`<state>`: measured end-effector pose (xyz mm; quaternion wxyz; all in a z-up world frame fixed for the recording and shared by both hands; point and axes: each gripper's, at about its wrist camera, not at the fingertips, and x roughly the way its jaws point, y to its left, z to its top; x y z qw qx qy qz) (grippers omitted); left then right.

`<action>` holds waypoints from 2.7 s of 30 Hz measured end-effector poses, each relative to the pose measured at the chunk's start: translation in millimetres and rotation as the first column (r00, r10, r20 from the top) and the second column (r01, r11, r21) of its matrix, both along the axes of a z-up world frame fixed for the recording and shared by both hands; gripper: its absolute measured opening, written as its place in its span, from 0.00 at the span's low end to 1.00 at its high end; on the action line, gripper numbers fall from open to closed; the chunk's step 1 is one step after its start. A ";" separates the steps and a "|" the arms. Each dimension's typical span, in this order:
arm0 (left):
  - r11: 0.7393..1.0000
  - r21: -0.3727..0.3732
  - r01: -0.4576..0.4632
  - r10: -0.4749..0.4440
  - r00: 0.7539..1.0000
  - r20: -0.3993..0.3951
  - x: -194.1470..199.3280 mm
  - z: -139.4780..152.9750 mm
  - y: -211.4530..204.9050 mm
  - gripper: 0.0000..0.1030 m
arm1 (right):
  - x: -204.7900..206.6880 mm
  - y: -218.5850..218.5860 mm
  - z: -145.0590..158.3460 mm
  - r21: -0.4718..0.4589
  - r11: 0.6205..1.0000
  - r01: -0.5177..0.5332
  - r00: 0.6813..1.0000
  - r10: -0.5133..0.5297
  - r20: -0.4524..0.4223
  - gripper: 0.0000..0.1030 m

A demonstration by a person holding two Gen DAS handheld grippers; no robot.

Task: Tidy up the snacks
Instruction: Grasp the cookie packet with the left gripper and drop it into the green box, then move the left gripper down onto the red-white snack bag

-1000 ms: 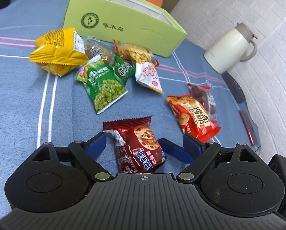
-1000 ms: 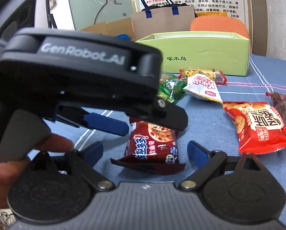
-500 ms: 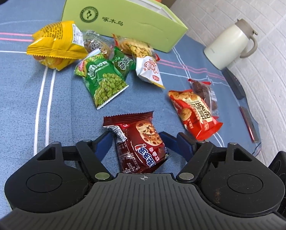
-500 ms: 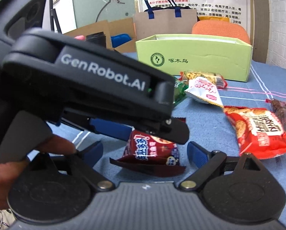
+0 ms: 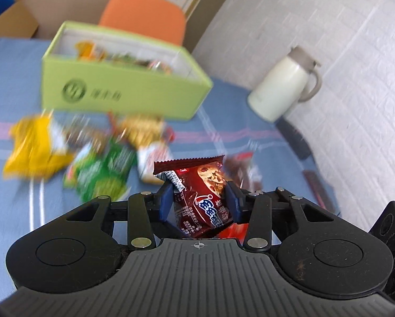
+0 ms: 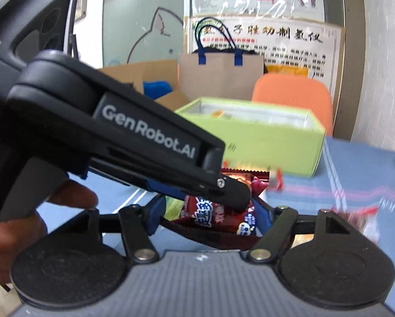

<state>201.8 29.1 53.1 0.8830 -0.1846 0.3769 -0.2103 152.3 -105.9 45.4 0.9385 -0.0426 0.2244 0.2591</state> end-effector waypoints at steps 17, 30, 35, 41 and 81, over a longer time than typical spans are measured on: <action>0.985 0.111 -0.132 0.128 0.991 0.037 207.4 34.2 27.6 0.21 | 243.1 33.0 29.3 -0.054 0.990 -0.127 0.991 0.124 -0.047 0.74; 0.982 0.030 -0.186 0.181 0.977 0.113 137.1 36.1 53.2 0.61 | 155.7 -59.2 40.8 0.028 0.999 0.023 0.999 -0.024 0.027 0.89; 0.991 0.001 -0.132 0.132 0.988 0.078 78.9 15.1 38.8 0.67 | 93.5 -90.9 6.3 0.060 0.996 0.071 0.993 -0.064 -0.101 0.89; 0.998 -0.035 -0.052 0.050 0.997 -0.066 27.1 -34.7 10.5 0.65 | 23.7 -85.4 -35.7 -0.014 0.995 0.098 0.984 -0.099 -0.151 0.89; 0.996 0.025 -0.081 0.084 0.981 -0.177 -5.1 -62.8 -24.3 0.58 | -8.3 -30.9 -62.1 0.027 0.998 0.051 0.978 -0.044 -0.205 0.90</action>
